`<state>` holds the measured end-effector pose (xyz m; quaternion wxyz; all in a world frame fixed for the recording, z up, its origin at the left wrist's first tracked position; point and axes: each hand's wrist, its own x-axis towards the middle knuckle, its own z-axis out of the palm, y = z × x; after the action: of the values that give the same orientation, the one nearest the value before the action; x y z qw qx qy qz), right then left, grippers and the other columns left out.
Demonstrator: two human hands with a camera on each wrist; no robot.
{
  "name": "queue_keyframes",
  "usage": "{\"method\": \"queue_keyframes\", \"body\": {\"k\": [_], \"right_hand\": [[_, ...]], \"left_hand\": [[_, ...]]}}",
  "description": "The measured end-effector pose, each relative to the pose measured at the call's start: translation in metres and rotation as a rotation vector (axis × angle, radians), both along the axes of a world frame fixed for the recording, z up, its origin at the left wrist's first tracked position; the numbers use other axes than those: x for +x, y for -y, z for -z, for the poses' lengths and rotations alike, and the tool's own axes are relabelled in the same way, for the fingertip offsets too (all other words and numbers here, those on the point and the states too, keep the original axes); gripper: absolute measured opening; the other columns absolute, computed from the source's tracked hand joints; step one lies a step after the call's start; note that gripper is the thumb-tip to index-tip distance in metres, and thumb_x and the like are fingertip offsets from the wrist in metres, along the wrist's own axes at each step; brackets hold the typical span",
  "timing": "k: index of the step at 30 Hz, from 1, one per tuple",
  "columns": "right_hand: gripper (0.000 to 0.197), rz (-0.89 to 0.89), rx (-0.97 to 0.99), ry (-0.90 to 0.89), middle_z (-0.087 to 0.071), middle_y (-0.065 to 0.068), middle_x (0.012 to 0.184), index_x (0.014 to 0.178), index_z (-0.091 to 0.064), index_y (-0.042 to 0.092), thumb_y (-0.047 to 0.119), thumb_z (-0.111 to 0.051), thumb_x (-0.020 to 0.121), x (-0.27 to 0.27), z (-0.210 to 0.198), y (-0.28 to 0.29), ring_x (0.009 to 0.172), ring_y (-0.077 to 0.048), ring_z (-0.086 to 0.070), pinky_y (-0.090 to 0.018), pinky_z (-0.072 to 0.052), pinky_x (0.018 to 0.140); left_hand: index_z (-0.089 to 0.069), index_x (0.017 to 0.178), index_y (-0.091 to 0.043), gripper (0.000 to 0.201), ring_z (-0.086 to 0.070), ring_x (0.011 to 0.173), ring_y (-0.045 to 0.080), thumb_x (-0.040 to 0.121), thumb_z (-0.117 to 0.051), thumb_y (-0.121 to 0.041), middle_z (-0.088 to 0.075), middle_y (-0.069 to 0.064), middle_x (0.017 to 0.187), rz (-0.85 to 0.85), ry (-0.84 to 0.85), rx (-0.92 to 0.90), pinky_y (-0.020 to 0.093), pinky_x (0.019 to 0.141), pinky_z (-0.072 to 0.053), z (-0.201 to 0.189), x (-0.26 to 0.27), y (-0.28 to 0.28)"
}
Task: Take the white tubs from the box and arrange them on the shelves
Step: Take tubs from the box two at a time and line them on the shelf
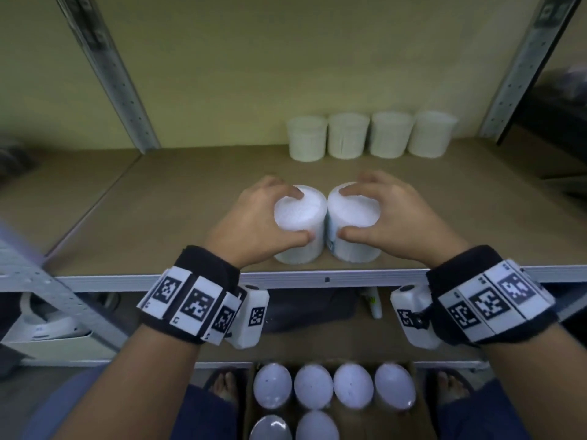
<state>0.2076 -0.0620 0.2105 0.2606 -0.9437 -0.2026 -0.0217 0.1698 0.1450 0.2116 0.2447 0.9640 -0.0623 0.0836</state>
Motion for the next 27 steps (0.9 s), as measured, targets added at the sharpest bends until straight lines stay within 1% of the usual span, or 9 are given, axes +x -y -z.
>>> {"method": "queue_keyframes", "body": {"k": [2, 6, 9, 11, 14, 16, 19, 22, 27], "right_hand": [[0.062, 0.012, -0.001, -0.001, -0.047, 0.007, 0.136, 0.127, -0.058, 0.034, 0.046, -0.075, 0.069, 0.004, 0.006, -0.002, 0.129, -0.021, -0.042, -0.04, -0.034, 0.11], [0.063, -0.001, -0.02, -0.003, -0.048, 0.009, 0.133, 0.127, -0.057, 0.034, 0.049, -0.073, 0.068, 0.01, 0.008, -0.003, 0.125, -0.02, -0.044, -0.041, -0.036, 0.109], [0.062, -0.001, -0.027, 0.005, -0.045, 0.01, 0.135, 0.13, -0.053, 0.032, 0.047, -0.071, 0.072, 0.008, 0.01, -0.003, 0.127, -0.019, -0.041, -0.038, -0.035, 0.11], [0.063, 0.003, -0.048, 0.021, -0.042, 0.01, 0.139, 0.134, -0.049, 0.031, 0.047, -0.069, 0.076, 0.004, 0.01, -0.004, 0.131, -0.019, -0.035, -0.036, -0.032, 0.111], [0.064, 0.029, -0.095, 0.07, -0.034, 0.009, 0.144, 0.137, -0.041, 0.036, 0.052, -0.064, 0.08, -0.007, 0.011, -0.006, 0.133, -0.019, -0.027, -0.038, -0.025, 0.108], [0.057, 0.038, -0.1, 0.111, -0.037, 0.009, 0.137, 0.131, -0.044, 0.037, 0.054, -0.059, 0.078, -0.014, 0.009, -0.005, 0.125, -0.018, -0.03, -0.036, -0.026, 0.102], [0.044, 0.042, -0.126, 0.146, -0.045, 0.009, 0.12, 0.118, -0.055, 0.031, 0.042, -0.056, 0.075, -0.021, 0.003, 0.0, 0.109, -0.015, -0.036, -0.03, -0.027, 0.093], [0.038, 0.013, -0.13, 0.164, -0.053, 0.008, 0.116, 0.117, -0.062, 0.026, 0.018, -0.062, 0.079, -0.024, 0.004, 0.009, 0.098, -0.01, -0.035, -0.023, -0.03, 0.09], [0.037, -0.008, -0.112, 0.195, -0.06, 0.009, 0.118, 0.116, -0.067, 0.025, 0.013, -0.063, 0.082, -0.024, 0.006, 0.011, 0.106, -0.018, -0.051, -0.02, -0.031, 0.088]], "left_hand": [[-0.057, 0.121, -0.03, 0.056, -0.046, 0.111, 0.001, 0.071, -0.076, -0.045, -0.048, -0.013, 0.127, 0.0, 0.01, -0.035, 0.01, 0.084, -0.027, 0.008, 0.001, -0.001], [-0.055, 0.123, -0.03, 0.055, -0.047, 0.118, 0.003, 0.073, -0.073, -0.046, -0.045, -0.014, 0.13, 0.01, 0.032, -0.076, 0.01, 0.089, -0.028, 0.019, 0.004, -0.005], [-0.052, 0.126, -0.031, 0.057, -0.046, 0.123, 0.011, 0.076, -0.068, -0.052, -0.043, -0.013, 0.133, 0.031, 0.046, -0.051, 0.023, 0.102, -0.037, 0.023, 0.004, -0.006], [-0.05, 0.128, -0.032, 0.059, -0.042, 0.127, 0.014, 0.076, -0.066, -0.055, -0.041, -0.012, 0.137, 0.029, 0.045, -0.015, 0.03, 0.107, -0.036, 0.023, 0.003, -0.007], [-0.05, 0.13, -0.032, 0.06, -0.036, 0.129, 0.014, 0.077, -0.066, -0.055, -0.038, -0.01, 0.139, 0.033, 0.075, 0.031, 0.023, 0.101, -0.023, 0.019, -0.002, -0.008], [-0.054, 0.125, -0.031, 0.053, -0.038, 0.124, 0.012, 0.078, -0.067, -0.052, -0.043, -0.011, 0.132, 0.049, 0.127, 0.026, 0.023, 0.101, -0.026, 0.016, -0.005, -0.008], [-0.062, 0.113, -0.027, 0.036, -0.046, 0.114, 0.01, 0.081, -0.066, -0.042, -0.051, -0.011, 0.117, 0.078, 0.196, -0.027, 0.024, 0.1, -0.035, 0.014, -0.01, -0.007], [-0.067, 0.109, -0.021, 0.025, -0.052, 0.11, 0.009, 0.085, -0.063, -0.029, -0.057, -0.01, 0.111, 0.097, 0.204, -0.036, 0.018, 0.097, -0.036, 0.017, -0.012, -0.005], [-0.069, 0.109, -0.018, 0.024, -0.055, 0.111, 0.011, 0.087, -0.06, -0.022, -0.063, -0.008, 0.111, 0.076, 0.224, 0.008, 0.019, 0.097, -0.039, 0.018, -0.014, -0.001]]}}
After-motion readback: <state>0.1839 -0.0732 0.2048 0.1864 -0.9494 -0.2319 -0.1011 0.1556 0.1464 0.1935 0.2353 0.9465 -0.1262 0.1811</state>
